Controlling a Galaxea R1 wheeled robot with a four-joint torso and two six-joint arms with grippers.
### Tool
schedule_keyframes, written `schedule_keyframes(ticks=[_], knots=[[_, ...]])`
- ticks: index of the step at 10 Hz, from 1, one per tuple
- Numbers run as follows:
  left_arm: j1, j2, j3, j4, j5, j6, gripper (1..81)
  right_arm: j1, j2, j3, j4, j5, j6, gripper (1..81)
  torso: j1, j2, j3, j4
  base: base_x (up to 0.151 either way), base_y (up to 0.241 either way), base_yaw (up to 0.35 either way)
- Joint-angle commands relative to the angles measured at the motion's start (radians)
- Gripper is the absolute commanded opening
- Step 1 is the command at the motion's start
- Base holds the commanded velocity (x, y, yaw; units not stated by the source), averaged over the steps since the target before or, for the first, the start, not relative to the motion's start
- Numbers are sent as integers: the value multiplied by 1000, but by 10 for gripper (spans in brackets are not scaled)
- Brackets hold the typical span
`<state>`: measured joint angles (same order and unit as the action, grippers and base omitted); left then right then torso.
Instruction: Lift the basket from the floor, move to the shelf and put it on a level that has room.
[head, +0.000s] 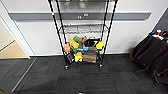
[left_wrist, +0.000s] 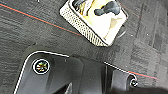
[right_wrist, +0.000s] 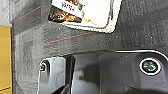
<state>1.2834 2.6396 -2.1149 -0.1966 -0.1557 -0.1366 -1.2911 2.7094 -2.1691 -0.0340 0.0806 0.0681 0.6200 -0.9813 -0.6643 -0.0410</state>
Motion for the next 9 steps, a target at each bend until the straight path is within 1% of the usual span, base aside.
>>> schedule_keyframes(ticks=[1,4,6,8,9], knots=[[-40,-6,6,-6,56,-3,811,55,-18,19,3,-55,-1,811,63,-98,0,0,0,0,0],[-40,8,-33,-6,56,-5,811,54,-18,14,-6,-55,-1,811,129,-203,-1,0,0,0,0],[-40,14,-33,2,59,-3,811,49,-21,11,-7,-55,-1,811,173,-272,-1,0,0,0,0],[-40,14,-33,0,59,-3,811,55,-20,11,-7,-55,-1,811,215,-339,-80,0,0,0,0],[-45,13,-34,0,59,-3,811,58,-20,11,-7,-55,-1,811,232,-366,-102,0,0,0,0]])
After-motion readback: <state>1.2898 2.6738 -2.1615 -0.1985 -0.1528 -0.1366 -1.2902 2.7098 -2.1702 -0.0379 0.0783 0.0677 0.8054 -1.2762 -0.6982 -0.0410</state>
